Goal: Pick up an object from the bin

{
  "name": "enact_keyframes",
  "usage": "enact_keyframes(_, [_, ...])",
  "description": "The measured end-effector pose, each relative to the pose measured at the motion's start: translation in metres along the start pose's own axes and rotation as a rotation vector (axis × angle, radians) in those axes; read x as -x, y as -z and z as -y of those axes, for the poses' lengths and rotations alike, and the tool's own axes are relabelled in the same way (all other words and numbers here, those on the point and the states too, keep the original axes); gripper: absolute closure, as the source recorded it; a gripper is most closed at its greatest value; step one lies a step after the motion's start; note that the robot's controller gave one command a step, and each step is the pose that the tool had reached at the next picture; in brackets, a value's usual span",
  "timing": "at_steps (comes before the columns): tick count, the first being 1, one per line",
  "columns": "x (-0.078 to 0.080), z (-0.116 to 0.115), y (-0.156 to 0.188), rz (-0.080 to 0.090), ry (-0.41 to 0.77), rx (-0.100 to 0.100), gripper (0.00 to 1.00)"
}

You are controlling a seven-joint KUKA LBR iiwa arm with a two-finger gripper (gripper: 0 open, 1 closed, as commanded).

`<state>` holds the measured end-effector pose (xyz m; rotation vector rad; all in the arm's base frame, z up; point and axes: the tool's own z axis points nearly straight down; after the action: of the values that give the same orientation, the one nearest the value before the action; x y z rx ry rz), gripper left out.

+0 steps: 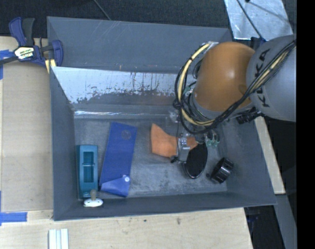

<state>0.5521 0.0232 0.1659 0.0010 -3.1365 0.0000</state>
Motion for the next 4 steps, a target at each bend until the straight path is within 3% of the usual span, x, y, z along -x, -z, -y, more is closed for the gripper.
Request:
enact_keyframes(1, [0.002,0.0,0.005,0.008,0.0,0.0,0.0])
enact_keyframes(2, [0.026,0.022,-0.071,0.013,-0.036,0.001,0.0])
enact_keyframes(3, [0.022,0.029,-0.096,0.004,-0.176,0.001,0.0])
enact_keyframes(4, [0.022,0.037,-0.095,0.005,-0.155,0.0,0.0])
